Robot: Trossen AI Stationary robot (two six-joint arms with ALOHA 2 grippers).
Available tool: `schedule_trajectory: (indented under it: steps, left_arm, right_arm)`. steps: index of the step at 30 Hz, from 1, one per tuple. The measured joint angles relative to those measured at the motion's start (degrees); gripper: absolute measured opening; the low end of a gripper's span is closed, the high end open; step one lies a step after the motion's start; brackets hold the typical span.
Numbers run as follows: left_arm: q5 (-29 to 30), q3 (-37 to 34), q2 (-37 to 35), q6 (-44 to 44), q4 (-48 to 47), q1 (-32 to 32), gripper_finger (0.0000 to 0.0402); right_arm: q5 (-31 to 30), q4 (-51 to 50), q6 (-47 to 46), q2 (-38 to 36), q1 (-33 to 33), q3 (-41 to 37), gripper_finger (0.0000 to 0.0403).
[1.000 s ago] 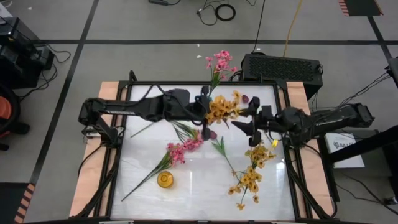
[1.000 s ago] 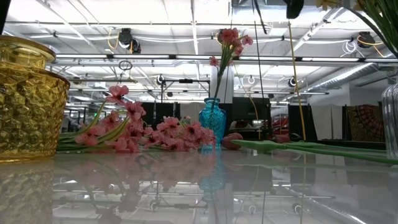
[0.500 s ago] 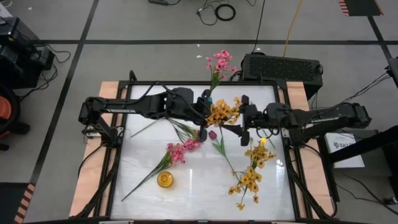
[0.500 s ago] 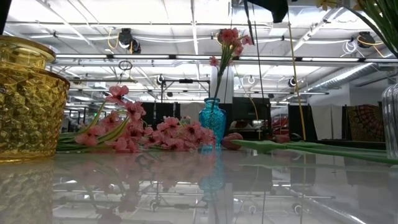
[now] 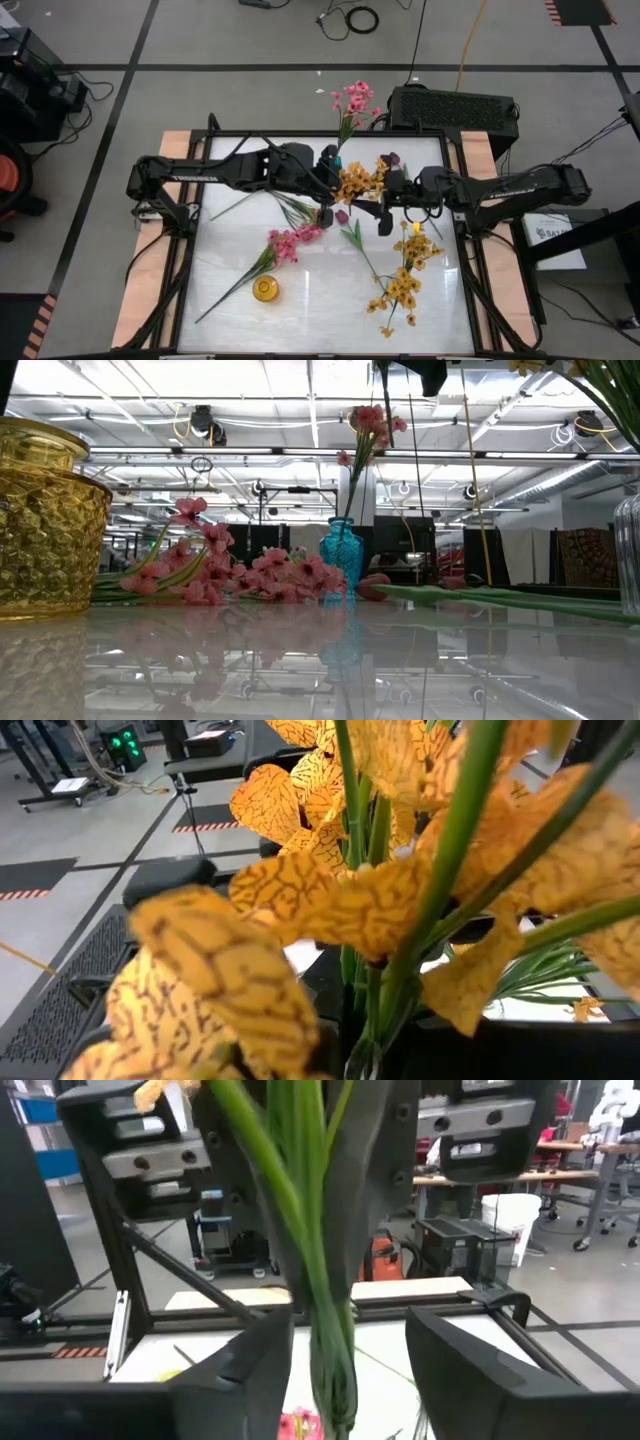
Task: Sort flowers into vase by color
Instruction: Put the yellow flowers into the transparent vase
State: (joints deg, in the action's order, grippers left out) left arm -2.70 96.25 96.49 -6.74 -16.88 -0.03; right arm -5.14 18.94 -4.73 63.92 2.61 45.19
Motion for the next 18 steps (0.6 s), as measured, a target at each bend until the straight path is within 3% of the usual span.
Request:
schedule_trajectory:
  steps: [5, 10, 12, 18]
  left_arm:
    - [0.02, 0.00, 0.63, 0.00, -0.67, 0.02, 0.0022]
    - [0.86, 0.00, 0.62, 0.24, -1.20, 0.07, 0.0025]
    - [1.69, 0.00, 0.58, 0.43, -1.63, 0.02, 0.0034]
    - [1.90, 0.02, 0.44, 0.44, -3.36, -0.70, 0.0133]
  right_arm:
    - [1.04, 2.80, -0.44, 2.17, -0.75, -0.02, 0.0119]
    - [1.22, 2.28, -0.50, 2.71, -1.04, -0.02, 0.0025]
    - [1.16, 2.06, -0.51, 2.63, -1.04, -0.02, 0.0011]
    - [1.02, 0.79, -0.59, 1.71, -1.07, -0.04, 0.0007]
